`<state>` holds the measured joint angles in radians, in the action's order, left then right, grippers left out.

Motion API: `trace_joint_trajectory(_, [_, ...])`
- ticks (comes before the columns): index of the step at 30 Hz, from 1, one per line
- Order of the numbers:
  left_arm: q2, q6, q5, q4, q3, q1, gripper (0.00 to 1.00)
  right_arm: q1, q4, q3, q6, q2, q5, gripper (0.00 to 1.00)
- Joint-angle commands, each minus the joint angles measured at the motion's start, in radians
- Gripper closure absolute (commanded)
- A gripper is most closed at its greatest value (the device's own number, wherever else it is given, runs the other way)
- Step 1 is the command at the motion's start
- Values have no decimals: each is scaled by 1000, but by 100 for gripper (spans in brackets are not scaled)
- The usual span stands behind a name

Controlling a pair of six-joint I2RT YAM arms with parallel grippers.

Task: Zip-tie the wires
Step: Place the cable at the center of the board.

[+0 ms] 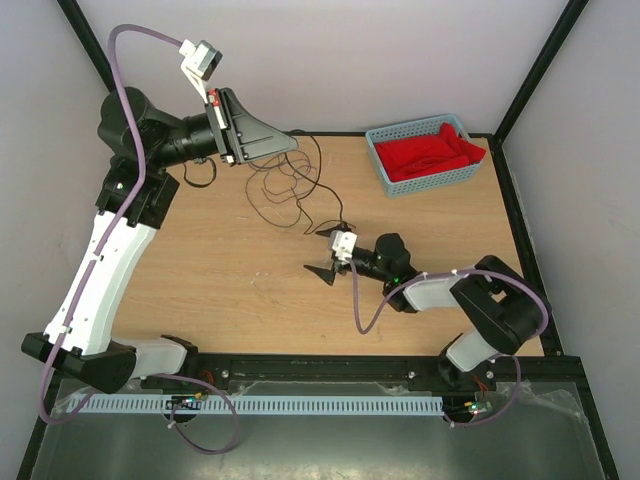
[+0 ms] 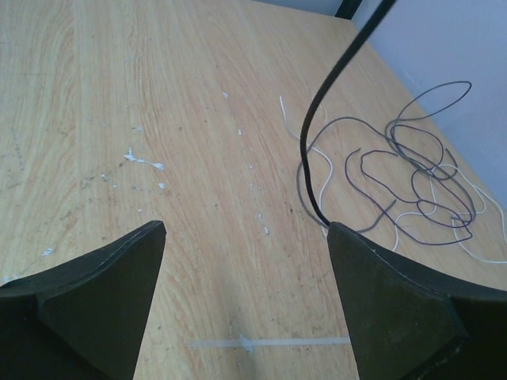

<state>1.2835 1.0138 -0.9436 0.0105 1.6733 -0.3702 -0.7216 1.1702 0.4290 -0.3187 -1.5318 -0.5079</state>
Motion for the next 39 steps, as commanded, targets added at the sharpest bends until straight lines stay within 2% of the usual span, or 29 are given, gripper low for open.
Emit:
trace_joint_trajectory(1, [-4, 9, -19, 32, 37, -13, 100, -4, -8, 76, -54, -52, 18, 5])
trace_joint_trajectory(7, [1, 13, -18, 32, 49, -20, 100, -4, 8, 141, -96, -129, 59, 3])
trace_joint_trajectory(9, [2, 13, -20, 32, 53, -21, 100, -5, 1, 156, -106, -149, 53, 7])
trace_joint_trajectory(10, [2, 14, -21, 32, 55, -21, 100, -5, -21, 165, -112, -155, 40, 14])
trace_joint_trajectory(11, [2, 12, -22, 32, 56, -21, 100, -4, -42, 173, -112, -157, 28, 28])
trace_joint_trajectory(14, [3, 8, -38, 31, 58, -21, 100, -5, -83, 153, -101, -136, 49, 76])
trace_joint_trajectory(16, [3, 4, -58, 32, 49, -17, 100, -5, -79, 99, -99, -95, 95, 94])
trace_joint_trajectory(17, [2, 4, -68, 30, 39, -11, 100, -4, -85, 71, -93, -69, 126, 100])
trace_joint_trajectory(19, [-5, 11, -95, 26, 7, 15, 100, -3, -159, 39, -73, 3, 212, 100])
trace_joint_trajectory(25, [-80, -14, -210, -29, -223, 165, 100, 35, -561, 80, 35, 201, 481, 100])
trace_joint_trajectory(27, [-99, -111, -262, -154, -281, 219, 100, 54, -681, 112, 54, 232, 581, 100])
trace_joint_trajectory(29, [-113, -352, -263, -391, -298, 235, 100, 86, -762, 136, 79, 254, 710, 100])
trace_joint_trajectory(30, [-128, -416, -271, -435, -333, 240, 100, 109, -796, 144, 99, 259, 767, 100])
trace_joint_trajectory(34, [-133, -507, -340, -441, -472, 287, 100, 227, -896, 153, 192, 279, 839, 100])
trace_joint_trajectory(39, [-53, -605, -318, -444, -568, 315, 100, 350, -938, 151, 218, 274, 899, 100])
